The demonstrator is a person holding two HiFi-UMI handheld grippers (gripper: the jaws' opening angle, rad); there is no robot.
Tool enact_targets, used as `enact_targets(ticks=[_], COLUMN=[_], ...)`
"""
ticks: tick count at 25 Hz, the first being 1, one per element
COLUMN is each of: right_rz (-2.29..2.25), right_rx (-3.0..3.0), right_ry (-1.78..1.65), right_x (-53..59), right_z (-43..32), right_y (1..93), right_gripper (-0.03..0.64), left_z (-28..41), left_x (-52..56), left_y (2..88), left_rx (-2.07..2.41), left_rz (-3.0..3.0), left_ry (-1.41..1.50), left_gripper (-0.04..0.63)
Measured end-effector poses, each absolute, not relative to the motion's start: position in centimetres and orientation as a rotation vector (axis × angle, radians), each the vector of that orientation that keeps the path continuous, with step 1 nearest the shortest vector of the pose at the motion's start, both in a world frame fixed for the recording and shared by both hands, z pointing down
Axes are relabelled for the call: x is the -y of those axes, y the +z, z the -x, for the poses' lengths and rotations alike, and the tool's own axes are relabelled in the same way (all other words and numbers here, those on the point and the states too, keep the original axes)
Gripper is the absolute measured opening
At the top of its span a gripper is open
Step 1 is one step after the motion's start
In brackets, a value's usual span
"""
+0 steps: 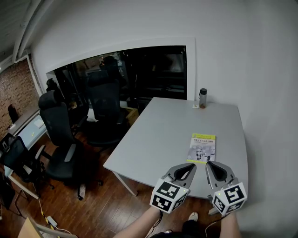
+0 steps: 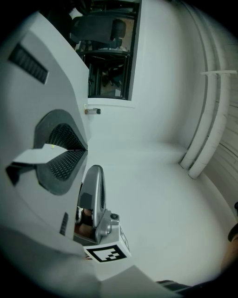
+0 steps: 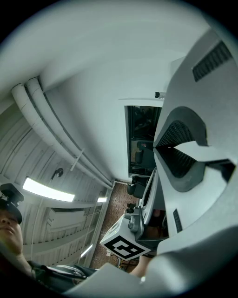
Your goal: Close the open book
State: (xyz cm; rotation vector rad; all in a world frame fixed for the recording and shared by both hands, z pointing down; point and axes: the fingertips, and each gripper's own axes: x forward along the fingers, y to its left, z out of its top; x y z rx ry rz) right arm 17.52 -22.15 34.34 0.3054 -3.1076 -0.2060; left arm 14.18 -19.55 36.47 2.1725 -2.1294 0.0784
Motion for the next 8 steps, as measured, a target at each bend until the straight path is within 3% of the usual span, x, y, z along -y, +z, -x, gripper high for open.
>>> enact_targets(ticks=[8], right_rz=[-0.307], right_rx=[3.113], right_ry=[-0.201], right_x=[22.11], right_z=[-18.28], right_y=[34.43], right_gripper=[0.005], left_z=[-14.95], left_x=[19.49], left_y=[36.46], left_rx=[2.125], left_rz=[-2.183], left_ry=[0.096], left_gripper=[0.005])
